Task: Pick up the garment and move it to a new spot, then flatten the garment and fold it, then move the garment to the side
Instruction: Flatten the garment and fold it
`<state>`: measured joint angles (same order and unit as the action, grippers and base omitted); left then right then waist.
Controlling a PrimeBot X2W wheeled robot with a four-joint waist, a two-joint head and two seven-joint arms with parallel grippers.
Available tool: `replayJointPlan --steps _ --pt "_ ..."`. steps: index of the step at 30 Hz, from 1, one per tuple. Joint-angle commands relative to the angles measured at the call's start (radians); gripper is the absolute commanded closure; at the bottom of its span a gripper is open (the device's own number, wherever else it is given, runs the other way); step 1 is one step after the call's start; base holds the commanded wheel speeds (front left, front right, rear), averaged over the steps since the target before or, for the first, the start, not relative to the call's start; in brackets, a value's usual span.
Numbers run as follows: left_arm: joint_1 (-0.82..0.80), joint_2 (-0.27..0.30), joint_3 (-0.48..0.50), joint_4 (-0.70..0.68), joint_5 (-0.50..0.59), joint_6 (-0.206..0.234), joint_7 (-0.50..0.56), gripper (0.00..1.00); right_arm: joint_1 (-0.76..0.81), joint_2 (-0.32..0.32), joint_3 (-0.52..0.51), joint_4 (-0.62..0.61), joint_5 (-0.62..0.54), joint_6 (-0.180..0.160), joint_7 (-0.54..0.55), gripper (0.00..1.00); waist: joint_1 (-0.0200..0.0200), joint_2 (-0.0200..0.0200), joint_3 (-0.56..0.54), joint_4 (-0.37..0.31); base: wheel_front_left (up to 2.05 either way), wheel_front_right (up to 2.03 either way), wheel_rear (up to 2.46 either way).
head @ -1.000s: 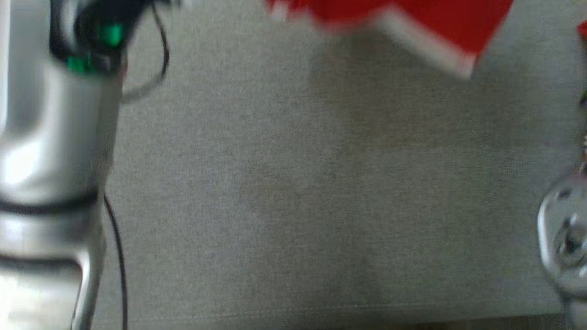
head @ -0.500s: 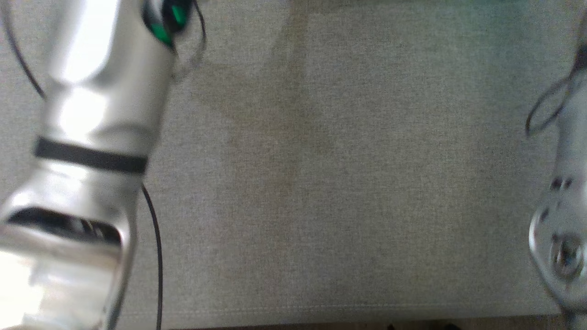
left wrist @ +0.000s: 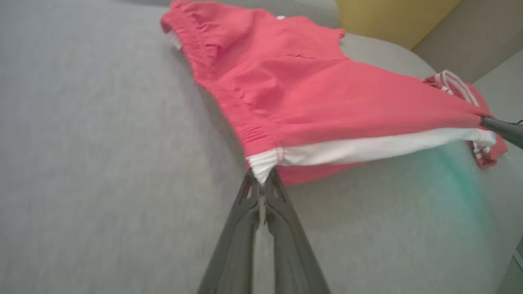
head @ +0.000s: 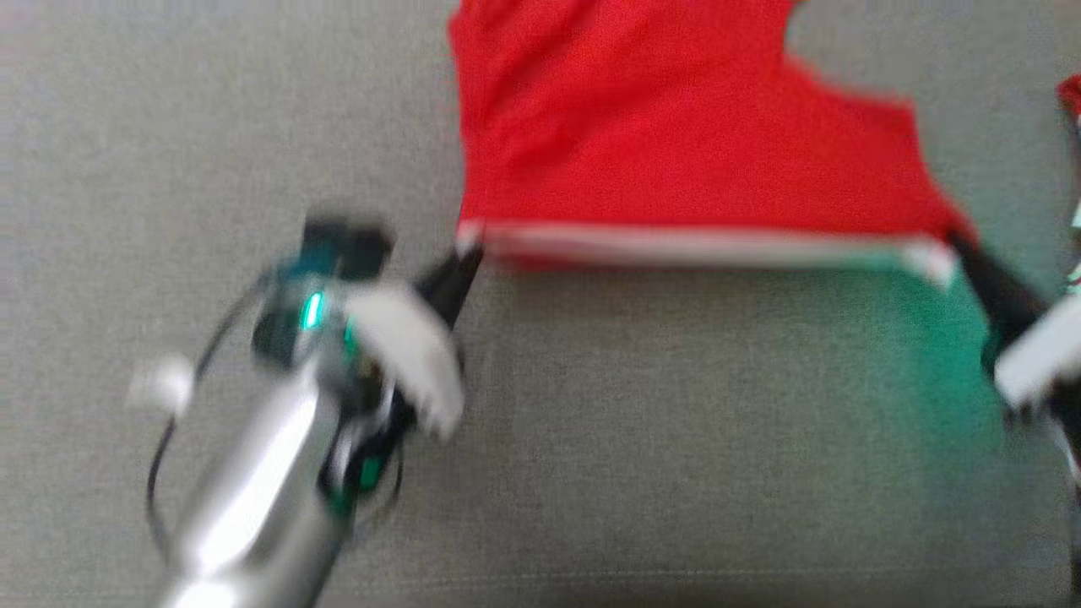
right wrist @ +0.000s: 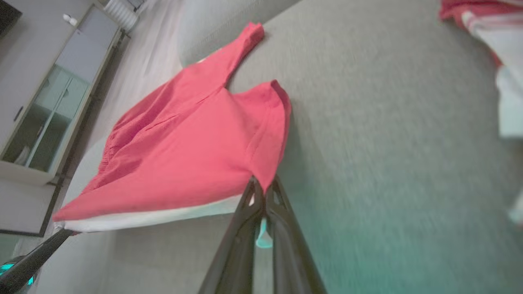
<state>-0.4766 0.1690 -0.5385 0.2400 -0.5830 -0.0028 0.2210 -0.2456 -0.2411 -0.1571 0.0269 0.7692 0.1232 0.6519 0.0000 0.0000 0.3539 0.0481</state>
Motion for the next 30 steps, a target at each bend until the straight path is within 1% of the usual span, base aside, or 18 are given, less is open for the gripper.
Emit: replayJointPlan --steps 1,2,3,4,5,9,11,13,16,19,24,30 --pt "0.093 0.049 0.035 -0.106 -0.006 0.031 -0.006 1.00 0.081 -0.022 -0.008 -0.106 0.003 0.008 0.038 1.00 0.0000 0.0000 -0.061 -0.005 0.00 0.00 0.00" --pt "0.164 0.064 0.035 -0.157 -0.016 0.047 -0.002 1.00 0.143 -0.020 -0.023 -0.151 0.003 0.008 0.062 1.00 0.0000 0.0000 -0.077 -0.002 0.00 0.00 0.00" --pt "0.164 0.064 0.035 -0.157 -0.016 0.047 -0.002 1.00 0.143 -0.020 -0.023 -0.151 0.003 0.008 0.062 1.00 0.0000 0.0000 -0.077 -0.002 0.00 0.00 0.00" --pt "0.299 0.084 0.032 -0.258 -0.035 0.082 0.006 1.00 0.263 -0.003 -0.062 -0.239 0.007 0.008 0.112 1.00 0.0000 0.0000 -0.104 0.003 0.00 0.00 0.00" --pt "0.299 0.084 0.032 -0.258 -0.035 0.082 0.006 1.00 0.263 -0.003 -0.062 -0.239 0.007 0.008 0.112 1.00 0.0000 0.0000 -0.104 0.003 0.00 0.00 0.00" --pt "0.523 0.105 0.021 -0.441 -0.074 0.147 0.015 1.00 0.471 0.041 -0.118 -0.411 0.023 0.008 0.216 1.00 0.0000 0.0000 -0.133 0.011 0.00 0.00 0.00" --pt "0.590 0.108 0.024 -0.516 -0.088 0.171 0.010 1.00 0.525 0.067 -0.145 -0.474 0.032 0.008 0.249 1.00 0.0000 0.0000 -0.131 0.016 0.00 0.00 0.00" --pt "0.623 0.105 0.029 -0.569 -0.100 0.186 0.006 1.00 0.534 0.084 -0.167 -0.506 0.031 0.008 0.272 1.00 0.0000 0.0000 -0.123 0.023 0.00 0.00 0.00" --pt "0.614 0.094 0.035 -0.614 -0.116 0.190 0.010 1.00 0.482 0.092 -0.176 -0.511 0.021 0.008 0.300 1.00 0.0000 0.0000 -0.101 0.037 0.00 0.00 0.00" --pt "0.564 0.064 0.039 -0.631 -0.140 0.188 0.024 1.00 0.368 0.080 -0.170 -0.482 0.002 0.008 0.332 1.00 0.0000 0.0000 -0.069 0.055 0.00 0.00 0.00" --pt "0.442 0.011 0.048 -0.604 -0.176 0.175 0.050 1.00 0.127 0.077 -0.175 -0.354 -0.023 0.008 0.419 1.00 0.0000 0.0000 -0.020 0.102 0.00 0.00 0.00" --pt "0.285 -0.053 0.043 -0.537 -0.183 0.165 0.062 1.00 -0.146 0.053 -0.213 -0.176 -0.102 0.008 0.496 1.00 0.0000 0.0000 0.036 0.171 0.00 0.00 0.00"
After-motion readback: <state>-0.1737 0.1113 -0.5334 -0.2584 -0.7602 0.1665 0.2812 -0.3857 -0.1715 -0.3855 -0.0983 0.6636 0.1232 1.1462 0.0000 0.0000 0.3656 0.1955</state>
